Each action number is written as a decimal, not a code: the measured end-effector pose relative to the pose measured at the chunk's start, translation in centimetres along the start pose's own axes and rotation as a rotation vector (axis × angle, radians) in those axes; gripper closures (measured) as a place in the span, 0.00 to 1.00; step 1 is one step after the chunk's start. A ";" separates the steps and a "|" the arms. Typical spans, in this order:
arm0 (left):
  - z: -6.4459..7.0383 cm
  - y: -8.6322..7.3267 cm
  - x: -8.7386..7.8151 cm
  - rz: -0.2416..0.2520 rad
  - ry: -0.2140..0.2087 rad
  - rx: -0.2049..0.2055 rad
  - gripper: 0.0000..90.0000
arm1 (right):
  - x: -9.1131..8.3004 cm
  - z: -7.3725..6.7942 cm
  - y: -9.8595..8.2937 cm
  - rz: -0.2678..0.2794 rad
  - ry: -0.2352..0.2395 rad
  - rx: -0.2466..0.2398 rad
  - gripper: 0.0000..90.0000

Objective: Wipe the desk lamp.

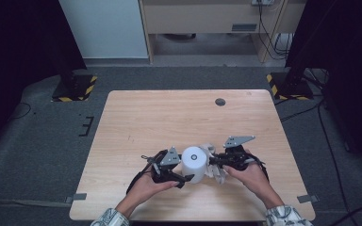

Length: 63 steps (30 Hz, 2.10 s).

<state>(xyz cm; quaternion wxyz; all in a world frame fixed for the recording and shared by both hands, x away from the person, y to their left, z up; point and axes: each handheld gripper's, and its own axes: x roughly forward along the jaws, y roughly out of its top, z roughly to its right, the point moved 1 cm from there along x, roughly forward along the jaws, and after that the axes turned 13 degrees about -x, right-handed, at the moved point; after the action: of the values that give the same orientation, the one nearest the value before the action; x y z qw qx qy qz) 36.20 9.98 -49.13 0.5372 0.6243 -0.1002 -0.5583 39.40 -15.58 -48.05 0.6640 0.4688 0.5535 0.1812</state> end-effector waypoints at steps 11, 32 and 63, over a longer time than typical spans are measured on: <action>0.0 0.0 0.1 0.000 0.003 0.001 0.18 | 1.7 0.5 -1.0 -0.091 0.004 0.023 0.89; 0.0 -0.1 0.0 -0.007 0.001 0.007 0.17 | -2.0 -3.0 -0.3 -0.014 0.051 -0.036 0.89; -0.5 -0.1 -0.1 -0.001 -0.001 0.010 0.20 | -0.1 -5.7 0.6 0.018 0.222 -0.108 0.89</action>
<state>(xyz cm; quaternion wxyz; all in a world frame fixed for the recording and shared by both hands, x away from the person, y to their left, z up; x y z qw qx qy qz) 36.46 10.39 -49.23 0.5336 0.6269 -0.1028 -0.5583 34.39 -12.92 -47.17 0.6214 0.4143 0.6089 0.2673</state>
